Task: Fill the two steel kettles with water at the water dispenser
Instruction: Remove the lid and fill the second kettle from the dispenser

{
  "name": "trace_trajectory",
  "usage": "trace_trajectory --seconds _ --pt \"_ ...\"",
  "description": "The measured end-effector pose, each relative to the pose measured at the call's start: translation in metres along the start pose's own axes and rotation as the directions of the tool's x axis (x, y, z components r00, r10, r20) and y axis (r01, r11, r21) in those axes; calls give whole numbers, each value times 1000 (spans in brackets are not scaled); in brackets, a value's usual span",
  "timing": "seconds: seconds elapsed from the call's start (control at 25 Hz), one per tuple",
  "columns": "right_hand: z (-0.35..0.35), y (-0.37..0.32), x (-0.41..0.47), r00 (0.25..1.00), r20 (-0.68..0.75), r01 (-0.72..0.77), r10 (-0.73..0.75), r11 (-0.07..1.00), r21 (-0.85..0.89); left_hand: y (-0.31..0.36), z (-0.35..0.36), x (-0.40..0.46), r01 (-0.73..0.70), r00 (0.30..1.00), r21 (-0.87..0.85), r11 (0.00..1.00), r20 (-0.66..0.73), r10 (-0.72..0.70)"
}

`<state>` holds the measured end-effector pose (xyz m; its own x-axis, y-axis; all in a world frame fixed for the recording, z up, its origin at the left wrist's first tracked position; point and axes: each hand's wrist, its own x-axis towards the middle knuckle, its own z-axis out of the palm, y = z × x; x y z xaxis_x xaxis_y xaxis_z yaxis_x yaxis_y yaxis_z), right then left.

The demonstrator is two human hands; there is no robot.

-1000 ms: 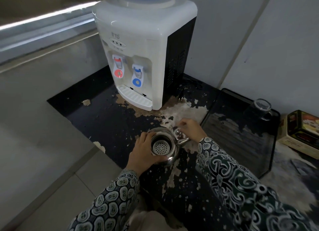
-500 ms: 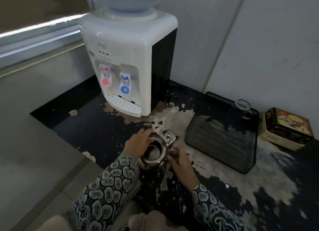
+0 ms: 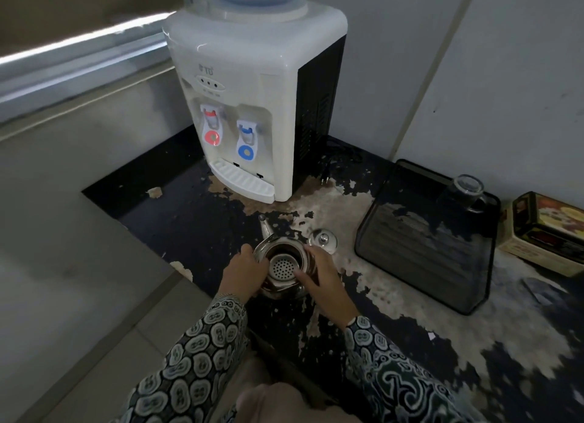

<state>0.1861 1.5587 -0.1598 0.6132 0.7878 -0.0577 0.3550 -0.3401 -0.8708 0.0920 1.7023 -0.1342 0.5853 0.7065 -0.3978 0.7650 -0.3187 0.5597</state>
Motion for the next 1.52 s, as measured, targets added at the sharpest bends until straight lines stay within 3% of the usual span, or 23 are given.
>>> trace_trajectory --seconds 0.24,0.4,0.56,0.68,0.96,1.08,1.28,1.52 --pt "2 8 -9 995 90 -54 42 989 135 -9 7 0 88 996 -169 982 46 -81" --pt "14 11 -11 993 110 -46 40 998 53 -21 22 -10 -39 999 -496 867 -18 35" --pt "18 9 0 996 15 -90 89 985 149 -29 24 -8 -56 998 -583 811 -6 65" --pt "17 -2 25 991 81 -123 111 980 154 -37 13 -2 -79 997 -651 755 -36 73" --pt "37 -55 113 978 207 -59 33 991 121 -56 -37 49 -231 969 -542 808 -206 139" --pt "50 -80 153 974 225 -29 -2 991 134 -59 -64 83 -300 940 -527 795 -304 153" --pt "62 -102 193 978 208 -21 3 996 87 -61 -102 129 -382 913 -537 752 -347 217" --pt "80 -116 217 991 82 -130 109 928 348 -56 -130 163 -411 903 -518 750 -345 257"
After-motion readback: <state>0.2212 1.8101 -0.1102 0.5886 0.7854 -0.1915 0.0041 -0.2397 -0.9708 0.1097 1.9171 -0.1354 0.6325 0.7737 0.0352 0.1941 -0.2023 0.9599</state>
